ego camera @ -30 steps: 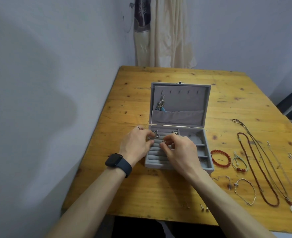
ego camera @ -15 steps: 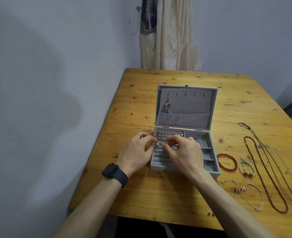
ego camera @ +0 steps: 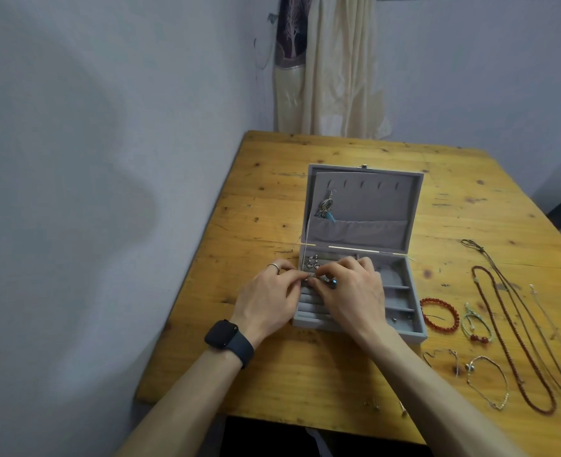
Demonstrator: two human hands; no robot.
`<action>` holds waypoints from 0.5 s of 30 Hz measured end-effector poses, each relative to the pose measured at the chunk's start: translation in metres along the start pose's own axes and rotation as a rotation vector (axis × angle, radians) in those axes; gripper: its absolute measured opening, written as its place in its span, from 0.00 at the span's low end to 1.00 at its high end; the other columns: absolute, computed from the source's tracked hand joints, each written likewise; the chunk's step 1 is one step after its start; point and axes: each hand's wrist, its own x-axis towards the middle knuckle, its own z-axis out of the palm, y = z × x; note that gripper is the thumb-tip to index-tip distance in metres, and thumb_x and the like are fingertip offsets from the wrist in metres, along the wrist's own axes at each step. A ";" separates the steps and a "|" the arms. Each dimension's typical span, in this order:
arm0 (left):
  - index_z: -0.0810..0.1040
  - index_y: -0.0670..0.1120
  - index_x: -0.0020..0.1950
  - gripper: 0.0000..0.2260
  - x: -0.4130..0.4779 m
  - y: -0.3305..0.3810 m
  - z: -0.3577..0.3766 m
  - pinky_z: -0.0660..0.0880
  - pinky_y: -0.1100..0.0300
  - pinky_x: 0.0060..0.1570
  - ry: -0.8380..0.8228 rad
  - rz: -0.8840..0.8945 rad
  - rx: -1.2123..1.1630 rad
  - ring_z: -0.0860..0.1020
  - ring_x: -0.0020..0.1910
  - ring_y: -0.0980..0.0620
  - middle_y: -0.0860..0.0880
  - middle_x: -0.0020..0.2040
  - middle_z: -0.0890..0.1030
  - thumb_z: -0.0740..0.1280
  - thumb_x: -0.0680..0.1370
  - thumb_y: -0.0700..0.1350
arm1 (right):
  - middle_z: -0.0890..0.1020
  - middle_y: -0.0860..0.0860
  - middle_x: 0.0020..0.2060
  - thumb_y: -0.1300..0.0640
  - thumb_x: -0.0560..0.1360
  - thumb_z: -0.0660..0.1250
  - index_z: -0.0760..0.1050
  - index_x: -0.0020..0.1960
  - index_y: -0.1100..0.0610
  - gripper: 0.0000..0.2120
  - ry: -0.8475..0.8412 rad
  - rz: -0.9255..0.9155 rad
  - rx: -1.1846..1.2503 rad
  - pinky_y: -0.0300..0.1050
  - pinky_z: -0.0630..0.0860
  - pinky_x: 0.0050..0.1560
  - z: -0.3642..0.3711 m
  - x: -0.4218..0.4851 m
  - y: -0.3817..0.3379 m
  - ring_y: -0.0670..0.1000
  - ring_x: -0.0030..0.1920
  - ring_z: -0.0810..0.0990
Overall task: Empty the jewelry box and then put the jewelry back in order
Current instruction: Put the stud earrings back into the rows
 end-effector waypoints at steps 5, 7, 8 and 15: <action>0.79 0.54 0.64 0.13 0.000 0.001 0.001 0.79 0.60 0.42 0.014 0.011 0.006 0.77 0.49 0.56 0.56 0.60 0.75 0.60 0.82 0.50 | 0.81 0.44 0.51 0.34 0.74 0.67 0.82 0.55 0.43 0.17 -0.069 0.020 0.037 0.49 0.70 0.48 -0.006 0.004 0.003 0.50 0.53 0.71; 0.77 0.55 0.64 0.12 0.001 0.003 0.000 0.79 0.61 0.42 0.020 0.015 0.008 0.77 0.49 0.56 0.55 0.61 0.75 0.60 0.82 0.50 | 0.82 0.44 0.51 0.35 0.73 0.69 0.82 0.57 0.43 0.18 -0.055 0.020 0.077 0.49 0.72 0.48 -0.010 0.004 0.007 0.49 0.52 0.71; 0.76 0.55 0.65 0.12 0.001 0.004 -0.001 0.79 0.61 0.42 0.023 0.018 0.008 0.77 0.49 0.56 0.55 0.61 0.75 0.61 0.82 0.49 | 0.82 0.43 0.50 0.36 0.72 0.70 0.82 0.57 0.43 0.18 -0.041 0.025 0.097 0.50 0.72 0.48 -0.012 0.003 0.010 0.49 0.51 0.71; 0.78 0.58 0.63 0.13 0.013 0.015 -0.006 0.74 0.65 0.43 0.031 0.047 0.101 0.75 0.56 0.55 0.53 0.65 0.70 0.65 0.80 0.56 | 0.82 0.46 0.52 0.44 0.75 0.71 0.83 0.56 0.44 0.12 -0.049 0.041 0.066 0.50 0.72 0.48 -0.021 -0.005 0.025 0.50 0.51 0.71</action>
